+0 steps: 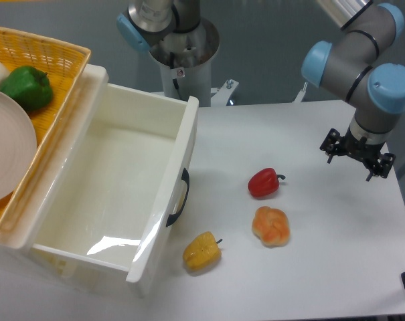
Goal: Pick up the round bread
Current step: 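Move the open gripper toward the round orange bread roll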
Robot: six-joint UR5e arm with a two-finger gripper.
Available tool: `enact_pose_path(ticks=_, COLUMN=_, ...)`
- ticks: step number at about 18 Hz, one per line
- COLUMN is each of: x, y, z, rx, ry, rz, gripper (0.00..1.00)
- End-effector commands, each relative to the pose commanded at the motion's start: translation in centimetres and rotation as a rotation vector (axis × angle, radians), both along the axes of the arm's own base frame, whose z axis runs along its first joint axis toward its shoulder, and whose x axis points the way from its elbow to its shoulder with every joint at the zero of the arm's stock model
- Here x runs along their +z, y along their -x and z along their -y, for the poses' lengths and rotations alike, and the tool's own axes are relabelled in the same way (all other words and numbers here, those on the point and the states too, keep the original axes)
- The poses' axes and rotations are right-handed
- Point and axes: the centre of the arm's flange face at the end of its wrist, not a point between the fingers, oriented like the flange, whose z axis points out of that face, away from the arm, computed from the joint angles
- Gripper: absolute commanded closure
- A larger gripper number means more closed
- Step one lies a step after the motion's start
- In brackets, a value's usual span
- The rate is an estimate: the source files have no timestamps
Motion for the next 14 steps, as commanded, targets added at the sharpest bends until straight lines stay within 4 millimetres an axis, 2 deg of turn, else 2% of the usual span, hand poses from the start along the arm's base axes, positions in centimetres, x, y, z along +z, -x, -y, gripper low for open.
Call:
enact_pose_path(ticks=5, x=-0.7, y=-0.6, z=0.0, rx=0.007, ry=-0.002, rz=0.018, gripper=0.00)
enact_pose_path(ticks=7, x=-1.4, y=-1.8, z=0.4, rx=0.028, ry=-0.013, rz=0.040, gripper=0.00)
enact_pose_path(ticks=10, x=-2.6, y=-2.9, z=2.2, rx=0.048, ry=-0.025, rz=0.077, gripper=0.00)
enact_pose_path(ticks=14, x=-3.6, y=-4.6, z=2.1, rx=0.085, ry=-0.047, rz=0.118, gripper=0.00)
